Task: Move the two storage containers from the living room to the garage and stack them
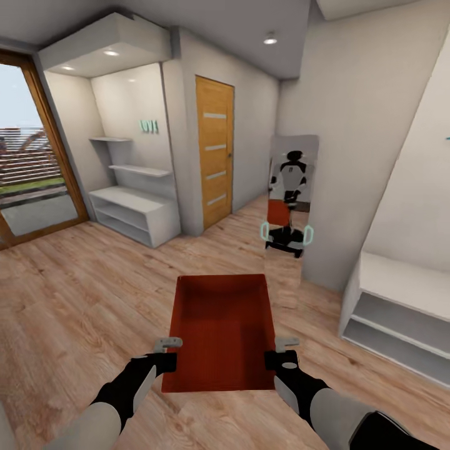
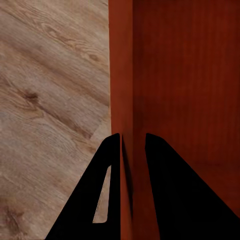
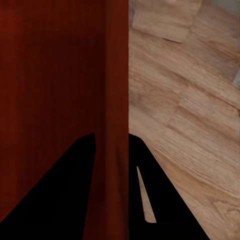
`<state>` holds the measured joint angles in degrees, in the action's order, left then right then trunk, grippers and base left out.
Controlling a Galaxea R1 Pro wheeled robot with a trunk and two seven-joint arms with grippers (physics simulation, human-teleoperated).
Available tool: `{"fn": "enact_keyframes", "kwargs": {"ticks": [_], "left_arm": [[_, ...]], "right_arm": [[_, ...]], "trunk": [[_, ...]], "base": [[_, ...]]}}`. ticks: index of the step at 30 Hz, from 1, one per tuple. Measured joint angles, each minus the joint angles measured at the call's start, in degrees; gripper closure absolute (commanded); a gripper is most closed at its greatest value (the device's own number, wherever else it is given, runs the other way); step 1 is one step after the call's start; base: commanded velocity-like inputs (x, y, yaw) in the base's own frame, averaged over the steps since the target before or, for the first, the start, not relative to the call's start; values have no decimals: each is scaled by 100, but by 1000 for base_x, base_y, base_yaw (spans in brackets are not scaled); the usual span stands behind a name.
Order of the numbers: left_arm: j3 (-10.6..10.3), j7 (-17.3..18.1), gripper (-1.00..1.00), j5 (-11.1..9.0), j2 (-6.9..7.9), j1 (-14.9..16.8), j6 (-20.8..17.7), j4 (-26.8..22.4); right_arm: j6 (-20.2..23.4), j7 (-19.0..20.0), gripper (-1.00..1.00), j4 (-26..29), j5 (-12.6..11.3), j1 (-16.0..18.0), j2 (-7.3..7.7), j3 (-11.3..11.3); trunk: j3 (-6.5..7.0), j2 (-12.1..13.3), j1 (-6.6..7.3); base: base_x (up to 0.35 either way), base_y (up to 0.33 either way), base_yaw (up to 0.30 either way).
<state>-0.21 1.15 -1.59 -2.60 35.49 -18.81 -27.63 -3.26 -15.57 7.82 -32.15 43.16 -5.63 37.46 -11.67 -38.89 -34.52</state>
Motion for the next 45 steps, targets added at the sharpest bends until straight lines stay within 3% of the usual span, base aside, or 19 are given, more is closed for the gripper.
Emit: {"fn": "enact_keyframes", "kwargs": {"ticks": [17,37,45], "left_arm": [[-4,1,100,-7,4,1,-1,2],[-8,1,100,-14,7,0,-1,0],[-9,2,100,-14,8,1,1,3]], "right_arm": [[4,-5,100,1,-1,0,-3,2],[3,-9,100,0,1,0,-6,2],[5,-12,100,2,1,-1,-6,1]], "trunk": [[0,0,0],[0,0,0],[0,0,0]], "base": [[321,0,94],[322,0,258],[321,0,22]]}}
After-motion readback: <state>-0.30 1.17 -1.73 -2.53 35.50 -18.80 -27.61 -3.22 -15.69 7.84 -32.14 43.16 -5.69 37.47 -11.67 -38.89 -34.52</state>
